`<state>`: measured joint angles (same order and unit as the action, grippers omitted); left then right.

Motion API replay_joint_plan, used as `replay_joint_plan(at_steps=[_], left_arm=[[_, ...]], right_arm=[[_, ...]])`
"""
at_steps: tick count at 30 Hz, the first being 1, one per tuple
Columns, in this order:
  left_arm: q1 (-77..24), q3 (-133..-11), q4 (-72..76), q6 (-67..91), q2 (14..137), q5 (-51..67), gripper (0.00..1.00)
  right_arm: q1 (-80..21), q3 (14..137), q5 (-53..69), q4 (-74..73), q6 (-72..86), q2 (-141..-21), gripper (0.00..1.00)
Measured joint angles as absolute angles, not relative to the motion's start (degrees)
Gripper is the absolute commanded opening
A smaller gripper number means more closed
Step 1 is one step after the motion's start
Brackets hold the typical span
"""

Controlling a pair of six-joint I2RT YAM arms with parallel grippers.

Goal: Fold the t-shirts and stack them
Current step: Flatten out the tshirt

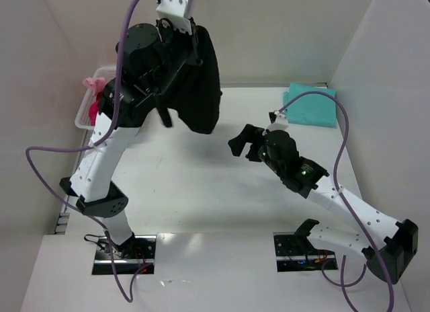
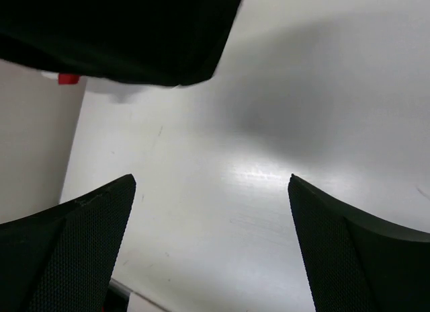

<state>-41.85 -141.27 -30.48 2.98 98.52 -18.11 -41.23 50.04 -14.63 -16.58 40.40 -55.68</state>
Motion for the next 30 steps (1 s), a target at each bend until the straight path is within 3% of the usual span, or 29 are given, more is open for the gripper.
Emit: replay_joint_plan(at_steps=[5,13,30], left_arm=[[-41.8,-150.3,-36.0,2.8,103.7,-23.3,0.00],[-41.8,-150.5,-41.1,3.3,104.6,-25.0,0.00],[-41.8,-154.1,-47.8,9.8,110.5,-25.8,0.00]], right_arm=[[-41.0,49.9,-15.7,-5.9,36.2,-58.0,1.00],[-40.8,55.7,-12.4,4.7,31.6,-64.6,1.00],[-41.8,56.6,-0.6,14.2,29.9,-65.4,1.00]])
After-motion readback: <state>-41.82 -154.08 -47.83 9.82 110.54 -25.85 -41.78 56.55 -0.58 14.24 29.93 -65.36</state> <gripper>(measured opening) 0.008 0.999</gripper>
